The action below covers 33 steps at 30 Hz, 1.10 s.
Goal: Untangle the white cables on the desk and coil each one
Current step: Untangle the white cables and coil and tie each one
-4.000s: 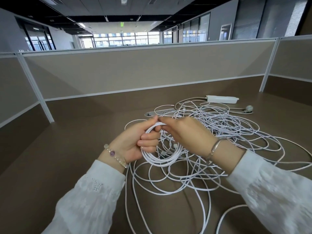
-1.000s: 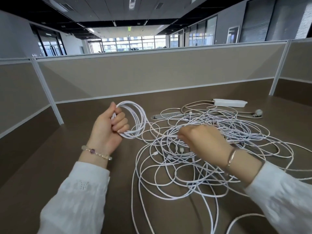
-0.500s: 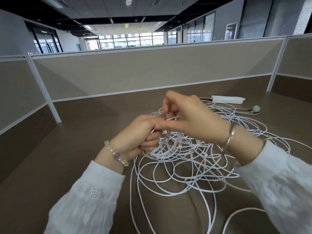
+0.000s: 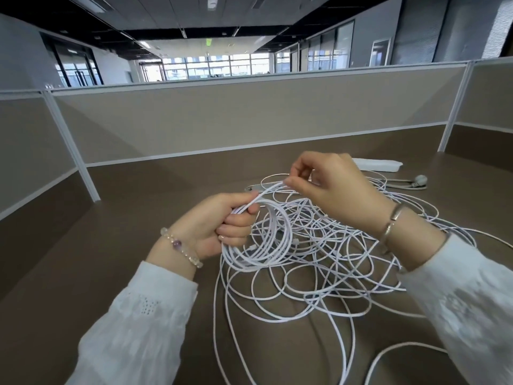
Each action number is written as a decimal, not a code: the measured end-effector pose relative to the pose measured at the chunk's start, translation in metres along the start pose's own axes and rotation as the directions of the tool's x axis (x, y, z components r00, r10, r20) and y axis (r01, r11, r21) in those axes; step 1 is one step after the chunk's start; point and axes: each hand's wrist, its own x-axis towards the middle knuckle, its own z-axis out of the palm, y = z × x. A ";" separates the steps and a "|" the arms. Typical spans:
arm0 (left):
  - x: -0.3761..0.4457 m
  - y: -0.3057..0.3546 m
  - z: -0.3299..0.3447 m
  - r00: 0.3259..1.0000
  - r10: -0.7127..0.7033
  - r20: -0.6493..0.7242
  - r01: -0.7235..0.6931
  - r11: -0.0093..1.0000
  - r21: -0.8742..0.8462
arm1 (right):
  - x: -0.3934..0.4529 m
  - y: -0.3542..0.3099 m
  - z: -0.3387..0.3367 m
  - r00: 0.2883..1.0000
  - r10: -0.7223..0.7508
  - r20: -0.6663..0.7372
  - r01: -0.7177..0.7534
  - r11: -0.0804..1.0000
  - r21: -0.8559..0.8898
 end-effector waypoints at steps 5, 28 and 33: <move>-0.006 0.012 -0.026 0.959 0.018 0.282 0.067 0.955 -0.288 | -0.007 0.018 0.011 0.998 0.042 0.037 -0.049 0.979 0.199; 0.001 0.014 -0.039 0.804 0.450 -0.389 -0.533 0.835 -0.138 | -0.040 -0.015 0.021 0.911 -0.248 0.328 0.297 0.949 -0.107; 0.006 0.000 -0.002 0.821 0.496 -0.282 -0.458 0.868 0.192 | -0.019 -0.045 0.016 0.909 -0.303 0.285 0.312 0.950 0.014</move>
